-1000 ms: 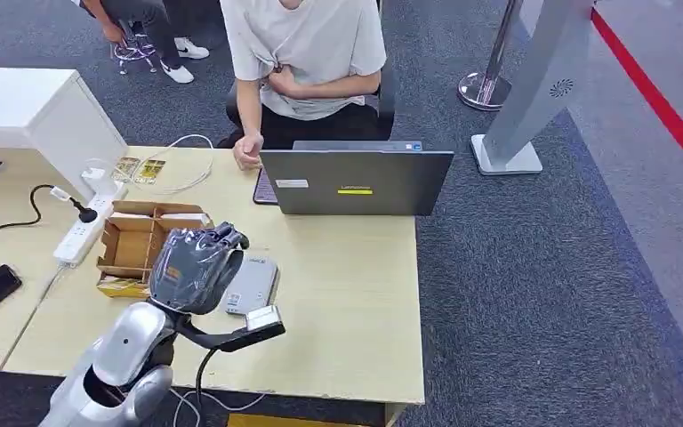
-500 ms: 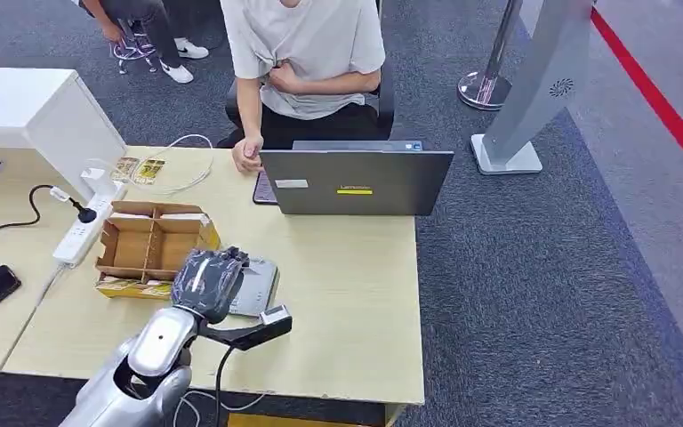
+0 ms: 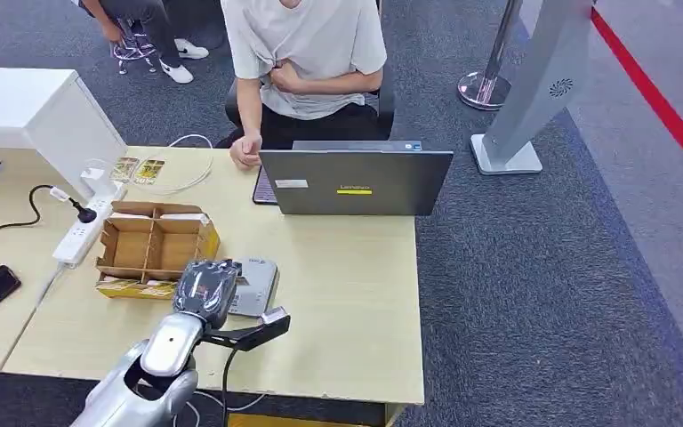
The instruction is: Pass the card to the sensor for recognition and then transmit it.
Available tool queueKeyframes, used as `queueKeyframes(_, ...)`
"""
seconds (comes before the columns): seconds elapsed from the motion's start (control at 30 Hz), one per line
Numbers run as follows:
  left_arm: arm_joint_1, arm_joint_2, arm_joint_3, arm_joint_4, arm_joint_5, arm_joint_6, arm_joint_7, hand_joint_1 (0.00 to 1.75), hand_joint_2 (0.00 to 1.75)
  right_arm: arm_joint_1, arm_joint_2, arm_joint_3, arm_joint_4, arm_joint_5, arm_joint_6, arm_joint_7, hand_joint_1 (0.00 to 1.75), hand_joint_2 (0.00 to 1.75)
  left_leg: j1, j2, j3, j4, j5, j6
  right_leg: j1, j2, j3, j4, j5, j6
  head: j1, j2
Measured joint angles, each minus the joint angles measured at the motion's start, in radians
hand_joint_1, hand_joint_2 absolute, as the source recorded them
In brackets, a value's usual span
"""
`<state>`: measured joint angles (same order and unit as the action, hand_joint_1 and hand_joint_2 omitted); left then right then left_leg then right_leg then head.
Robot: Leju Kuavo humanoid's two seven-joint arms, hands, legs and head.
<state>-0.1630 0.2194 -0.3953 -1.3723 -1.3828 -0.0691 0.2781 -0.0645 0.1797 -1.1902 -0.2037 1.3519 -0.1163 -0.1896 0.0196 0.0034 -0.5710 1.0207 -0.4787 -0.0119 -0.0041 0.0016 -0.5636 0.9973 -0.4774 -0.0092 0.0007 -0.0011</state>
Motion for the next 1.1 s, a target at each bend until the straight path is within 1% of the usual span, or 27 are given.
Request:
queueKeyframes(0.07, 0.0, -0.003, 0.01, 0.03, -0.002, 0.002, 0.0, 1.75, 1.75, 0.0, 0.003, 0.001, 0.0, 0.001, 0.0, 0.001, 0.0, 1.75, 0.0, 0.0, 0.0, 0.0, 0.0, 0.0, 0.0, 0.0, 0.0, 0.0, 0.0, 0.0, 0.0, 0.0)
queueKeyframes(0.37, 0.0, -0.003, 0.01, 0.03, -0.002, 0.003, 0.0, 1.75, 1.75, 0.0, 0.003, 0.001, 0.0, 0.001, 0.0, 0.001, 0.0, 1.75, 0.0, 0.0, 0.0, 0.0, 0.0, 0.0, 0.0, 0.0, 0.0, 0.0, 0.0, 0.0, 0.0, 0.0)
queueKeyframes(0.47, -0.002, -0.007, 0.015, 0.05, -0.003, 0.008, 0.0, 1.75, 1.75, 0.0, 0.006, 0.003, 0.0, 0.001, 0.0, 0.001, 0.0, 1.75, 0.0, 0.0, 0.0, 0.0, 0.0, 0.0, 0.0, 0.0, 0.0, 0.0, 0.0, 0.0, 0.0, 0.0)
queueKeyframes(0.57, -0.014, -0.027, 0.039, 0.105, -0.017, 0.006, -0.002, 1.75, 1.75, 0.001, 0.011, 0.013, 0.0, 0.009, 0.001, 0.002, 0.0, 1.75, 0.0, 0.0, 0.0, 0.0, 0.0, 0.0, 0.0, -0.001, 0.001, 0.001, 0.0, 0.0, 0.0, 0.0)
queueKeyframes(0.6, -0.013, -0.043, 0.056, 0.133, -0.021, 0.007, -0.021, 1.75, 1.75, 0.002, 0.017, 0.017, -0.003, 0.01, -0.001, 0.005, 0.0, 1.75, 0.0, -0.001, 0.001, 0.0, 0.0, 0.0, 0.0, -0.001, 0.001, 0.001, 0.0, 0.0, 0.0, 0.0)
queueKeyframes(0.67, -0.012, -0.046, 0.061, 0.135, -0.02, 0.016, -0.033, 1.75, 1.75, 0.002, 0.018, 0.017, -0.005, 0.009, -0.002, 0.005, 0.0, 1.75, 0.0, -0.001, 0.001, 0.0, 0.001, -0.001, 0.0, -0.001, 0.001, 0.001, 0.0, 0.0, 0.0, 0.0)
queueKeyframes(0.8, -0.011, -0.045, 0.063, 0.127, -0.003, 0.107, -0.077, 1.75, 1.75, 0.002, 0.019, 0.017, -0.006, 0.0, -0.003, -0.001, 0.0, 1.75, 0.0, -0.002, 0.001, 0.0, 0.001, -0.001, 0.0, -0.002, 0.001, 0.001, 0.0, 0.0, 0.0, 0.0)
queueKeyframes(0.87, -0.011, -0.045, 0.063, 0.117, 0.0, 0.119, -0.086, 1.75, 1.75, 0.003, 0.019, 0.017, -0.006, -0.002, -0.005, -0.002, 0.0, 1.75, 0.0, -0.001, 0.001, 0.0, 0.001, -0.001, 0.0, -0.001, 0.001, 0.002, 0.0, 0.0, 0.0, 0.0)
queueKeyframes(0.9, -0.008, -0.045, 0.064, 0.107, -0.002, 0.145, -0.096, 1.75, 1.75, 0.004, 0.019, 0.017, -0.006, -0.002, -0.005, -0.008, 0.0, 1.75, 0.0, -0.001, 0.001, 0.0, 0.002, -0.002, 0.0, -0.001, 0.001, 0.002, 0.001, -0.001, 0.0, 0.0)
queueKeyframes(1.0, -0.015, -0.04, 0.073, 0.053, -0.016, 0.264, -0.108, 1.75, 1.75, 0.007, 0.019, 0.017, -0.006, -0.002, -0.005, -0.023, 0.0, 1.75, 0.0, -0.002, 0.0, 0.0, 0.002, -0.001, 0.0, -0.002, 0.0, 0.002, 0.001, -0.001, 0.0, 0.0)
queueKeyframes(1.03, -0.027, -0.032, 0.081, 0.024, -0.027, 0.309, -0.117, 1.75, 1.75, 0.008, 0.019, 0.017, -0.006, -0.001, -0.005, -0.032, 0.0, 1.75, 0.0, -0.002, 0.0, 0.0, 0.002, -0.001, 0.0, -0.002, 0.0, 0.002, 0.001, -0.001, 0.0, 0.0)
queueKeyframes(1.1, -0.066, -0.013, 0.102, -0.011, -0.036, 0.359, -0.126, 1.75, 1.75, 0.008, 0.019, 0.017, -0.006, 0.001, -0.005, -0.04, 0.0, 1.75, 0.0, -0.002, 0.0, 0.0, 0.002, -0.001, 0.0, -0.002, 0.0, 0.002, 0.001, -0.001, 0.0, 0.0)
